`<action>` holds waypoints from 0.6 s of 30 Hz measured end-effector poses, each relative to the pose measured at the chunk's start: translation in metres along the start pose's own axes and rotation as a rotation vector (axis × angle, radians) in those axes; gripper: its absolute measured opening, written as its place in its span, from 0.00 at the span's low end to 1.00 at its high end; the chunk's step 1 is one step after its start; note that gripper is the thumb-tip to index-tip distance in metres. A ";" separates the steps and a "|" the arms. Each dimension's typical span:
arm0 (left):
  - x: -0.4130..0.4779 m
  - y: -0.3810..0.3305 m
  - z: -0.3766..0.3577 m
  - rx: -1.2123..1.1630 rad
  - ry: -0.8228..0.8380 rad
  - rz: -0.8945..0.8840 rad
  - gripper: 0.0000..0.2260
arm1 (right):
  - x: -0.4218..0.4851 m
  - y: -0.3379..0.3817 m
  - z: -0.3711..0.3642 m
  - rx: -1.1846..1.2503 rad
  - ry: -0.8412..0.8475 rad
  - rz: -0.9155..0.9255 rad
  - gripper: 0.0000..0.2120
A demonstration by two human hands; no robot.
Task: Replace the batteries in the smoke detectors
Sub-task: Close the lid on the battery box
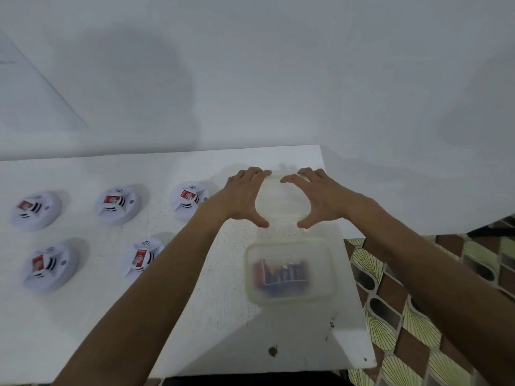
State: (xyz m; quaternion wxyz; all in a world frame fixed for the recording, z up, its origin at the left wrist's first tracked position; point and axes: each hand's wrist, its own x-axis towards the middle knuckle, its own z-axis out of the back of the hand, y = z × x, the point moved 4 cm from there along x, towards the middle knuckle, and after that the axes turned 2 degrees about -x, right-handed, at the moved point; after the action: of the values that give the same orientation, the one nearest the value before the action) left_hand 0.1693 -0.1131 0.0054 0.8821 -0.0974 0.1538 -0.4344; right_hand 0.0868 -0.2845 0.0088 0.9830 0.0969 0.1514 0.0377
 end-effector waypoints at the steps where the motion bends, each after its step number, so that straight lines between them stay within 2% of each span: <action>1: 0.002 0.000 -0.001 0.004 -0.010 -0.006 0.53 | 0.002 0.000 -0.001 -0.014 -0.012 0.003 0.50; 9: 0.004 0.002 -0.006 -0.014 -0.032 -0.005 0.51 | 0.004 -0.006 -0.007 0.002 -0.018 0.002 0.48; 18: -0.011 0.007 -0.006 -0.087 0.002 0.041 0.56 | -0.004 -0.008 -0.008 0.028 0.041 -0.031 0.50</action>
State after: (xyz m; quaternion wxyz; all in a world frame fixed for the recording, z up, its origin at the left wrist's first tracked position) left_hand 0.1659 -0.1007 -0.0002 0.8857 -0.1322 0.1753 -0.4091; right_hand 0.0811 -0.2914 0.0010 0.9787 0.1075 0.1734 0.0221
